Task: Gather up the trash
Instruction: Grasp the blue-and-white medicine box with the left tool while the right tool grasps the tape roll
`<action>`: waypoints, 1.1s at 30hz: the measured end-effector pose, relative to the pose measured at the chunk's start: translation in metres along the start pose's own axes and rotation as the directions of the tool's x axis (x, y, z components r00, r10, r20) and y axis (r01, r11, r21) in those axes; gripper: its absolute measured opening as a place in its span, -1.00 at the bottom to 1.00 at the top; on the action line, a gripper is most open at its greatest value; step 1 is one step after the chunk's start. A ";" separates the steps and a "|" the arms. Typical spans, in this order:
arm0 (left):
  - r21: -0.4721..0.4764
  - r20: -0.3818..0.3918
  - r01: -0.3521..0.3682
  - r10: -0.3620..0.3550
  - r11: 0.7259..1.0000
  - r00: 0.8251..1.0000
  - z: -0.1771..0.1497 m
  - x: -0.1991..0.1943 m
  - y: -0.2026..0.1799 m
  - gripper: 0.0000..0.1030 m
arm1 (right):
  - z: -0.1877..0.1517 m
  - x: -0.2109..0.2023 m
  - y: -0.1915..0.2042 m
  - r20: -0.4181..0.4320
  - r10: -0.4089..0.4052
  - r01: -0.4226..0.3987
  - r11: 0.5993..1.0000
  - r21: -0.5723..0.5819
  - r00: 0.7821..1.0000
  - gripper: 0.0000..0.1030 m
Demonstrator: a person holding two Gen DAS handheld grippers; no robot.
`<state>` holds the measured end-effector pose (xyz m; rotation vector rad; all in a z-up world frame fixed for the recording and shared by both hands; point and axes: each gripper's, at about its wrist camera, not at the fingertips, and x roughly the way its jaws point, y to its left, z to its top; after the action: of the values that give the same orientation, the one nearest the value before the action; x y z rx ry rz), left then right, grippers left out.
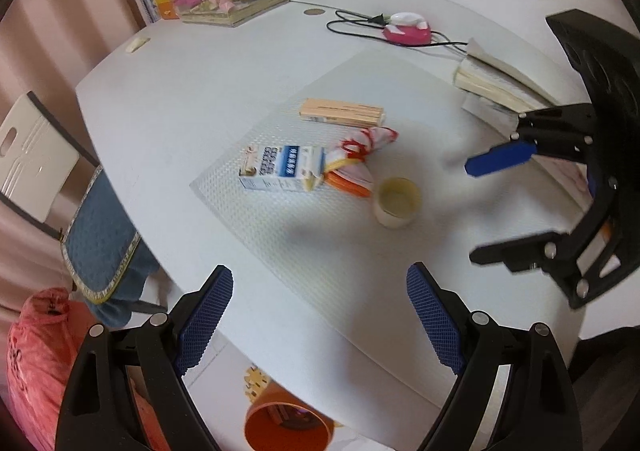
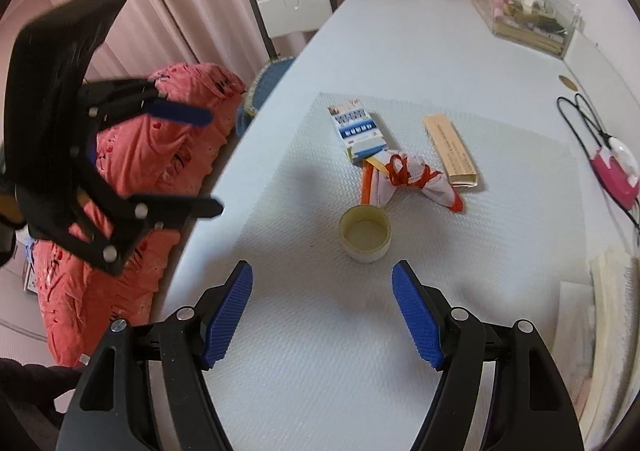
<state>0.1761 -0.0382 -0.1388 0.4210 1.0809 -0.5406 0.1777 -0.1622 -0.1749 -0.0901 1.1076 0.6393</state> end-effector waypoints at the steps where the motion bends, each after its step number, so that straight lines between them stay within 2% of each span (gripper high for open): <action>1: 0.006 -0.003 0.004 -0.004 1.000 1.000 0.003 0.007 0.004 0.71 | 0.002 0.004 -0.002 -0.004 0.000 0.000 1.000 0.002 1.000 0.39; 6: 0.008 -0.001 0.037 -0.037 0.999 0.999 0.017 0.036 0.025 0.71 | 0.012 0.031 -0.013 -0.017 -0.018 0.018 1.000 0.014 1.000 0.29; 10: 0.027 -0.004 0.051 -0.051 0.998 0.999 0.030 0.058 0.035 0.71 | 0.016 0.049 -0.021 -0.033 -0.025 0.026 0.999 0.031 0.999 0.28; 12: 0.036 0.003 0.061 -0.061 0.997 0.998 0.036 0.065 0.037 0.71 | 0.017 0.056 -0.024 -0.032 -0.030 0.031 0.999 0.034 0.999 0.20; 16: 0.043 -0.008 0.082 -0.082 0.996 0.997 0.046 0.082 0.041 0.71 | 0.017 0.064 -0.027 -0.042 -0.026 0.027 0.999 0.046 0.999 0.20; 22: 0.077 -0.022 0.078 -0.077 0.994 0.997 0.050 0.096 0.039 0.71 | 0.017 0.065 -0.028 -0.035 -0.029 0.030 0.999 0.029 0.999 0.17; 25: 0.074 -0.021 0.081 -0.079 0.994 0.997 0.052 0.100 0.041 0.71 | 0.020 0.065 -0.030 -0.032 -0.032 0.033 0.999 0.028 0.999 -0.02; 29: 0.085 -0.001 0.083 -0.083 0.993 0.997 0.054 0.102 0.044 0.71 | 0.018 0.064 -0.030 -0.033 -0.018 0.019 1.000 0.025 0.999 -0.14; 30: 0.083 0.000 0.082 -0.082 0.993 0.997 0.055 0.102 0.045 0.68 | 0.018 0.064 -0.028 -0.032 -0.025 0.025 1.000 0.016 0.999 -0.15; 33: 0.074 0.013 0.098 -0.100 0.992 0.995 0.053 0.099 0.046 0.38 | 0.016 0.065 -0.025 -0.031 -0.034 0.034 0.999 -0.002 0.999 -0.17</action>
<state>0.2775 -0.0521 -0.2045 0.4281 1.0727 -0.6721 0.2220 -0.1484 -0.2289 -0.1205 1.1329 0.6102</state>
